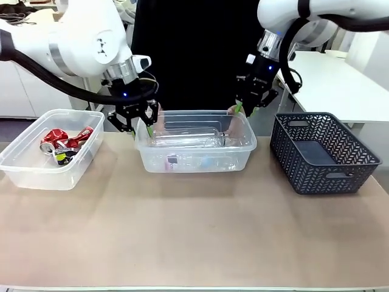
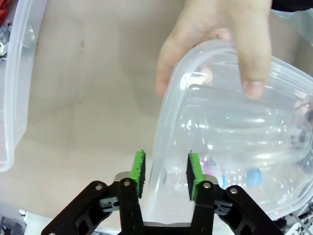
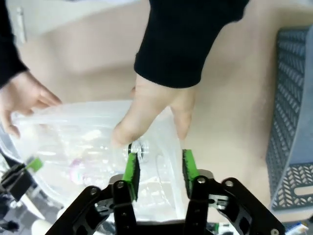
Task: Sort the waste into each basket.
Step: Release the Organizing box you were holding.
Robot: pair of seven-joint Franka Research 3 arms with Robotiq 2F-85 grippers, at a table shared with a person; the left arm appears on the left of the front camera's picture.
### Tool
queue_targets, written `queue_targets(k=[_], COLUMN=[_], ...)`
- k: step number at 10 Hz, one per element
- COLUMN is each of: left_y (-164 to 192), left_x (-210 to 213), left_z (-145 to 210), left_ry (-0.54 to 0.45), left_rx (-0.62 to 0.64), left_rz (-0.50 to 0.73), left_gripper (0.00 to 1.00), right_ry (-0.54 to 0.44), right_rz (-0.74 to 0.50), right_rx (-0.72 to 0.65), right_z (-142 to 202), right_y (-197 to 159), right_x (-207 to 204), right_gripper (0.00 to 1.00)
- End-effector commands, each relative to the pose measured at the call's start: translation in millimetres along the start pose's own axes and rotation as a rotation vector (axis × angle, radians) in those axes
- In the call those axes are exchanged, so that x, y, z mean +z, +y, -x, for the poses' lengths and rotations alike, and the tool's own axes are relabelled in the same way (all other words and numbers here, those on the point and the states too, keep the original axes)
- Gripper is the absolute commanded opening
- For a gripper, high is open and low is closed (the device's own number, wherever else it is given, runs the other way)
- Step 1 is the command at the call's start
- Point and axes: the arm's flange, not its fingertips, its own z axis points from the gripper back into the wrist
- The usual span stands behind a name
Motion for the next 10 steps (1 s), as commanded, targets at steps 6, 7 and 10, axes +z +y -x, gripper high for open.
queue_targets(k=[6, 7, 10], left_y=[19.7, 15.4, 8.5], left_x=[39.6, 32.4, 48.8], left_z=[29.2, 30.4, 27.9], left_ry=[-0.065, -0.012, -0.09], left_rx=[-0.126, -0.175, -0.06], left_rz=[0.132, 0.129, 0.085], left_gripper=[1.0, 1.0, 1.0], right_ry=[-0.113, -0.095, -0.097], right_rz=[-0.112, -0.113, -0.069], right_rx=[0.092, 0.088, 0.074], right_z=[67.2, 68.1, 63.1], right_y=[-48.4, -54.6, -40.5], right_x=[16.4, 12.0, 19.1], right_gripper=[1.0, 1.0, 1.0])
